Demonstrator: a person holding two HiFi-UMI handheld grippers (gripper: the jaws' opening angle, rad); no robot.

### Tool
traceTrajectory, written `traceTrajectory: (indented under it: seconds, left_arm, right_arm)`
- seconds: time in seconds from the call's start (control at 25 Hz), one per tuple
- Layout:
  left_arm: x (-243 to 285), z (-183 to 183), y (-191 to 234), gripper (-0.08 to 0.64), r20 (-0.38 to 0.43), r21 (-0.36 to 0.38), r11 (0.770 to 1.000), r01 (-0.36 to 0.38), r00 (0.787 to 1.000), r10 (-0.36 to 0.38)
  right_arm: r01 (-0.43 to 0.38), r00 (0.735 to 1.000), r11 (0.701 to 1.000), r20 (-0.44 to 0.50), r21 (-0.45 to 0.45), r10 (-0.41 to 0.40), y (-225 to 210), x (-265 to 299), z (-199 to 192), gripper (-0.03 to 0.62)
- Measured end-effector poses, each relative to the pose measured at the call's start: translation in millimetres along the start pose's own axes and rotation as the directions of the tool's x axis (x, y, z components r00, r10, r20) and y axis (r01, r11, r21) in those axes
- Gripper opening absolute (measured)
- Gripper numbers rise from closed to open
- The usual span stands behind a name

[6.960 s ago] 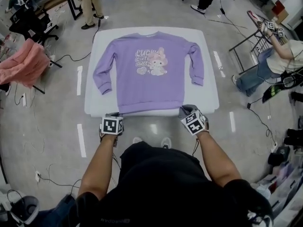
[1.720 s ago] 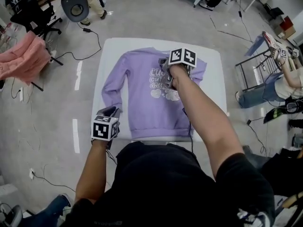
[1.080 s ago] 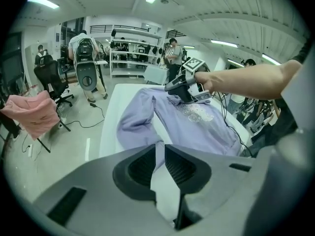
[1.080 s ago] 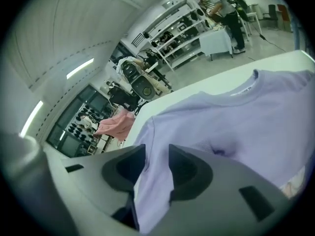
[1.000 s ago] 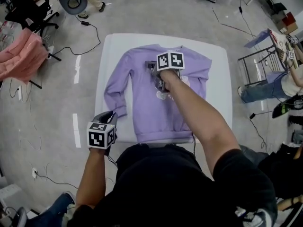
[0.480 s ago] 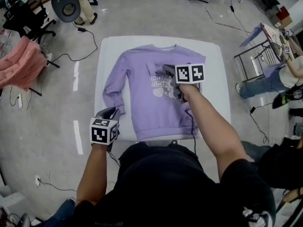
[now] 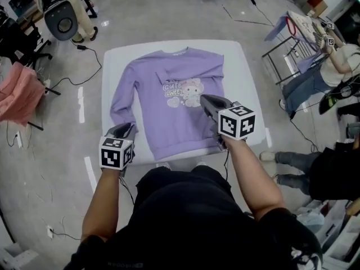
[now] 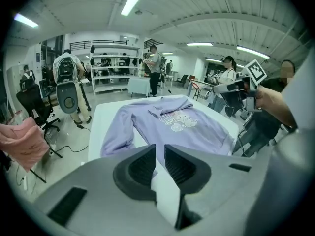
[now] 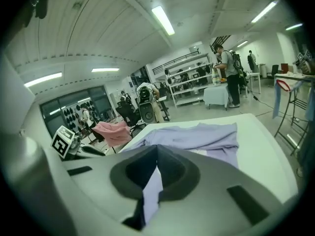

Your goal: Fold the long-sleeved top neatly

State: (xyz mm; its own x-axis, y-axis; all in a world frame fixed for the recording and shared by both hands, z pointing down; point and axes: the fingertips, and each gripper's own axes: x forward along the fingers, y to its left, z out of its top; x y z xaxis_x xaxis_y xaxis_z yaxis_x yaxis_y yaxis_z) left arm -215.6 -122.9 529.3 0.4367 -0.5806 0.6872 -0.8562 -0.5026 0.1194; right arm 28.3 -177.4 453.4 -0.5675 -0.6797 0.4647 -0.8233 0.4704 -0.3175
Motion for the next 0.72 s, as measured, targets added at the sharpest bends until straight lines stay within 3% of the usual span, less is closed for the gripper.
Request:
traceTrajectory:
  seconds: [0.36,0.72]
  left_arm:
    - [-23,3,-58,0.054,0.062,-0.034,0.999,-0.003,0.998,0.005]
    - [-40,-30,-144,0.054,0.114,-0.102,0.994,0.035,0.993,-0.023]
  right_arm:
    - [0.057,0.998,0.998,-0.030,-0.036,-0.058,2,-105,-71,0.005]
    - [0.039,0.995,0.997,-0.086,-0.069,-0.045,8,-177,-150,0.005]
